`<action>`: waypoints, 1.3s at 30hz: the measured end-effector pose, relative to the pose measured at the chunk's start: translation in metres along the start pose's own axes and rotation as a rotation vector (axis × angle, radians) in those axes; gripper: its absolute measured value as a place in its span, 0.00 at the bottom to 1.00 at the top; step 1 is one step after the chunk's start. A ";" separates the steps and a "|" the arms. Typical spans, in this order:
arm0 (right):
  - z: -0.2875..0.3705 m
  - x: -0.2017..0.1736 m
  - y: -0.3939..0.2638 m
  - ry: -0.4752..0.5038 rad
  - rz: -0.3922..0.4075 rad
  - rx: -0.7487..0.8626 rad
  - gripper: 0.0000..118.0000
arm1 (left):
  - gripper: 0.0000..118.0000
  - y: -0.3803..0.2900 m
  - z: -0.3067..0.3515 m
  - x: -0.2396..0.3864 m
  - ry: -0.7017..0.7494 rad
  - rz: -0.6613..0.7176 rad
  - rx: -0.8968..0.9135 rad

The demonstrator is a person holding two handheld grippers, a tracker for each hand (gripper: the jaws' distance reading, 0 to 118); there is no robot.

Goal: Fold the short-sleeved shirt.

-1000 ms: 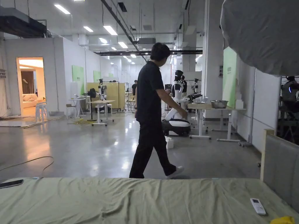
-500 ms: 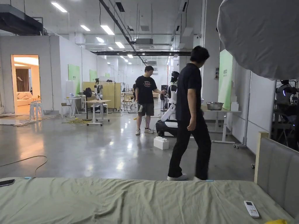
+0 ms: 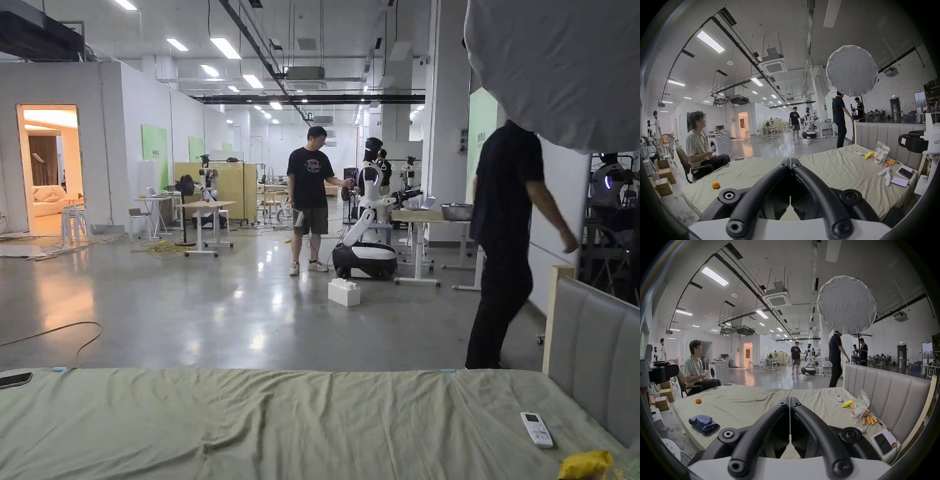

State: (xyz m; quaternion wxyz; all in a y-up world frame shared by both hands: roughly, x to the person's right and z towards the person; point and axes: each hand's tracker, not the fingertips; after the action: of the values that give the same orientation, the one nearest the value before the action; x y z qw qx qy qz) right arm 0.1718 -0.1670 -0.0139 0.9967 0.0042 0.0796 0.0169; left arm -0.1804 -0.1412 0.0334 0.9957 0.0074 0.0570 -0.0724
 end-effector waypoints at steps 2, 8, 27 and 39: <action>0.002 -0.001 0.001 0.001 0.005 0.000 0.01 | 0.00 0.000 0.001 0.000 -0.002 -0.002 0.000; 0.007 -0.003 0.003 0.018 0.022 0.014 0.01 | 0.00 0.000 0.001 0.004 -0.024 -0.003 0.000; 0.023 -0.014 0.003 0.076 0.002 0.021 1.00 | 1.00 0.002 0.020 -0.003 -0.024 0.090 0.017; 0.026 -0.016 0.007 0.049 0.003 0.045 1.00 | 1.00 0.004 0.023 -0.008 0.006 0.090 0.028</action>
State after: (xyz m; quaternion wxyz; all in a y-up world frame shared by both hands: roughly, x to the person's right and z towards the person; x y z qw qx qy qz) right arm 0.1603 -0.1605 0.0146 0.9941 0.0262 0.1044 0.0166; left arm -0.1848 -0.1371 0.0573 0.9976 0.0240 0.0584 -0.0284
